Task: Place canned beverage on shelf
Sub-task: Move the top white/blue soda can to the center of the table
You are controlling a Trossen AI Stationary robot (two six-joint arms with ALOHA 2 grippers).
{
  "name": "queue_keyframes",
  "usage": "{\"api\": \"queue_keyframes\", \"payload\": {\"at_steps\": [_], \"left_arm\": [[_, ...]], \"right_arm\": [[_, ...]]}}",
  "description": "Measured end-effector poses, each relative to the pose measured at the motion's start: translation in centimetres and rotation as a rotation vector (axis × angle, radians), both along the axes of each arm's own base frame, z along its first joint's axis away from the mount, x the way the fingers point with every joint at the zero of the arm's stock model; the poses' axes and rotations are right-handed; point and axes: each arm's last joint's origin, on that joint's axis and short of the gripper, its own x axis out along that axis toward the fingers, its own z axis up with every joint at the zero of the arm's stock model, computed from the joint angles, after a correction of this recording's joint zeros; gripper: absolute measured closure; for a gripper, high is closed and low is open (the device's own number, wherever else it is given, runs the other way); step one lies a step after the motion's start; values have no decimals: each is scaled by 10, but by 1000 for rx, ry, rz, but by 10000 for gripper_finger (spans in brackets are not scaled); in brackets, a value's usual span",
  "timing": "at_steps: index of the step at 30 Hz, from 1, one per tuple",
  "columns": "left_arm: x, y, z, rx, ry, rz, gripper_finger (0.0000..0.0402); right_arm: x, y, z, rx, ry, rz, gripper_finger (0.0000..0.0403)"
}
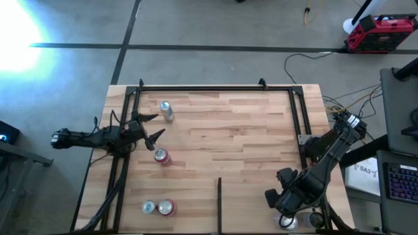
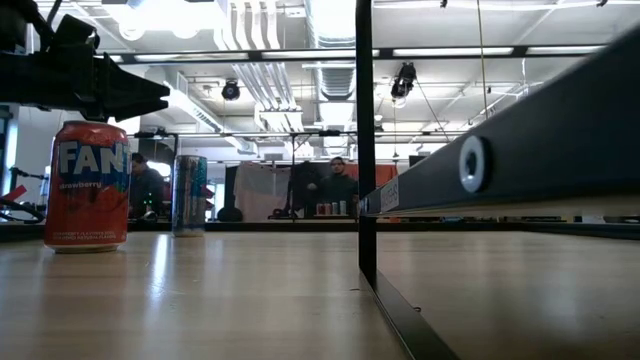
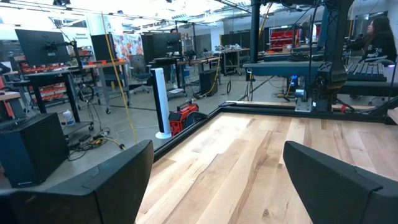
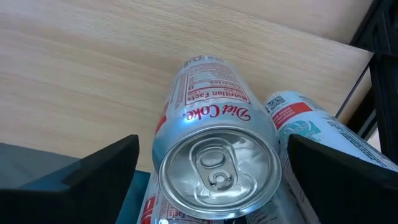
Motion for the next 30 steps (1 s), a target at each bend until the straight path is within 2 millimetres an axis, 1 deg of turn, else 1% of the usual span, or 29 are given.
{"api": "queue_keyframes", "payload": {"at_steps": [4,7,12,16,18,25,28,30], "left_arm": [[0,0,0,0,0,0,58],[0,0,0,0,0,0,58],[0,0,0,0,-1,0,58],[0,0,0,0,0,0,58],[0,0,0,0,0,0,58],[0,0,0,0,0,0,58],[0,0,0,0,0,0,58],[0,0,0,0,0,0,58]], "right_arm": [[1,-1,0,0,-4,16,7],[4,-7,2,-2,-9,32,4],[5,-25,10,-13,-19,112,3],[-1,-42,18,-45,6,161,3],[-4,-51,23,-92,-7,181,3],[-9,-69,41,-336,-275,229,3],[-6,-72,47,-459,-421,265,3],[-1,-73,51,-588,-524,326,3]]}}
